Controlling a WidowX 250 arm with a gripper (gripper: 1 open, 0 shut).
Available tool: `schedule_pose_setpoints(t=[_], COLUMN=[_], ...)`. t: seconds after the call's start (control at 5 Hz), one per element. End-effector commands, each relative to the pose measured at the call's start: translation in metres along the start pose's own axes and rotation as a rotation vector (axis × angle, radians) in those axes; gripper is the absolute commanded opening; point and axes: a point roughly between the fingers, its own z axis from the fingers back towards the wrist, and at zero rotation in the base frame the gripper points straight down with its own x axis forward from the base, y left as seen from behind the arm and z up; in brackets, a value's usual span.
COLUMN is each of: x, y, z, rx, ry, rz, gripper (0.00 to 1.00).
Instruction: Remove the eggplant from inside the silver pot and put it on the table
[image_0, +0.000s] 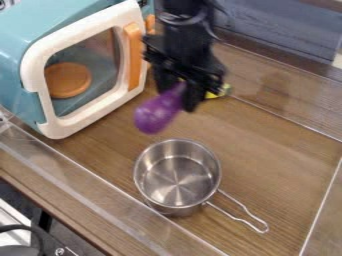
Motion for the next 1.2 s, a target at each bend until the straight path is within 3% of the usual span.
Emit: schedule_pose_setpoints(t=[0.0, 0.4, 0.6, 0.8, 1.0], x=[-0.012, -0.046, -0.053, -0.054, -0.053], y=[0.021, 0.048, 0.052, 0.051, 0.057], z=[0.013, 0.005, 0.008, 0.016, 0.011], rx=[0.013, 0.012, 0.015, 0.013, 0.003], ry=[-0.042, -0.043, -0.042, -0.037, -0.024], rz=[0.022, 0.0, 0.019, 0.043, 0.029], gripper=[0.0, 0.0, 0.0, 1.0, 1.0])
